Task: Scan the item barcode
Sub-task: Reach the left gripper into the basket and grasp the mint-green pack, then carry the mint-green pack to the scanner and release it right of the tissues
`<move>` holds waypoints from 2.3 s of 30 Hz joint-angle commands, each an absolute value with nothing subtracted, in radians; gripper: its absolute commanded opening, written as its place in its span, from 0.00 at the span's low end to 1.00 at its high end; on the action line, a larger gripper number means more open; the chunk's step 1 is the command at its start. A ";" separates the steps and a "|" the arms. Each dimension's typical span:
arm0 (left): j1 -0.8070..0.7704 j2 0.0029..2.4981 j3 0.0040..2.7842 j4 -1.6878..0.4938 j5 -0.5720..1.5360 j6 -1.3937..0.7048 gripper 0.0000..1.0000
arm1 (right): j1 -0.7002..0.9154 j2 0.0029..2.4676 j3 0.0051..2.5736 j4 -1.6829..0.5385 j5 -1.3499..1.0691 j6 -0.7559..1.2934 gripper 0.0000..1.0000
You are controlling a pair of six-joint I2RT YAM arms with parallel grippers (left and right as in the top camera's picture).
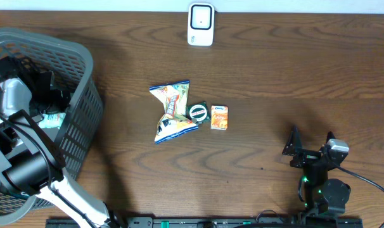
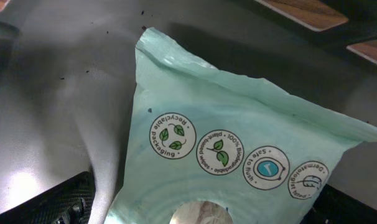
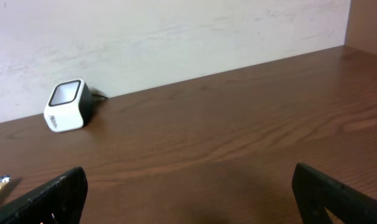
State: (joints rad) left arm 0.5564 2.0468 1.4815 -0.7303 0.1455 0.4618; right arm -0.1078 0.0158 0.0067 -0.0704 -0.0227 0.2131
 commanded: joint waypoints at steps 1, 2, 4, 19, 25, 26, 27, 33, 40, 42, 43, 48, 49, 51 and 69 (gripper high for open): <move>0.560 2.101 1.480 -0.723 0.173 0.478 0.98 | -0.103 0.013 0.006 -0.075 -0.017 0.223 0.99; 0.560 2.102 1.480 -0.723 0.172 0.478 0.98 | -0.103 0.013 0.006 -0.075 -0.017 0.223 0.99; 0.560 2.103 1.480 -0.724 0.173 0.478 0.98 | -0.103 0.013 0.006 -0.075 -0.017 0.223 0.99; 0.560 2.089 1.483 -0.731 0.172 0.393 0.36 | -0.103 0.013 0.006 -0.075 -0.017 0.224 0.99; 0.560 2.001 1.496 -0.731 0.172 0.307 0.36 | -0.103 0.013 0.006 -0.075 -0.017 0.223 0.99; 0.560 1.976 1.501 -0.730 0.173 0.282 0.36 | -0.103 0.013 0.006 -0.075 -0.017 0.223 0.99; 0.560 1.951 1.505 -0.728 0.173 0.254 0.36 | -0.103 0.013 0.006 -0.075 -0.017 0.223 0.99; 0.560 1.753 1.512 -0.701 0.173 0.099 0.34 | -0.103 0.013 0.006 -0.075 -0.017 0.223 0.99; 0.558 1.491 1.512 -0.632 0.408 -0.087 0.34 | -0.103 0.013 0.006 -0.075 -0.017 0.223 0.99; 0.551 1.437 1.512 -0.580 0.548 -0.138 0.34 | -0.103 0.013 0.006 -0.075 -0.017 0.223 0.99; 0.543 1.415 1.512 -0.549 0.616 -0.164 0.34 | -0.103 0.013 0.006 -0.075 -0.017 0.223 0.99; 0.423 1.340 1.512 -0.376 0.833 -0.331 0.34 | -0.103 0.013 0.006 -0.075 -0.017 0.223 0.99; 0.380 1.334 1.512 -0.355 0.834 -0.347 0.34 | -0.103 0.013 0.006 -0.075 -0.017 0.223 0.99; 0.291 1.332 1.512 -0.333 0.834 -0.351 0.34 | -0.103 0.013 0.006 -0.075 -0.017 0.223 0.99; -0.498 1.707 1.511 -0.146 0.612 -0.347 0.34 | -0.103 0.013 0.006 -0.075 -0.017 0.223 0.99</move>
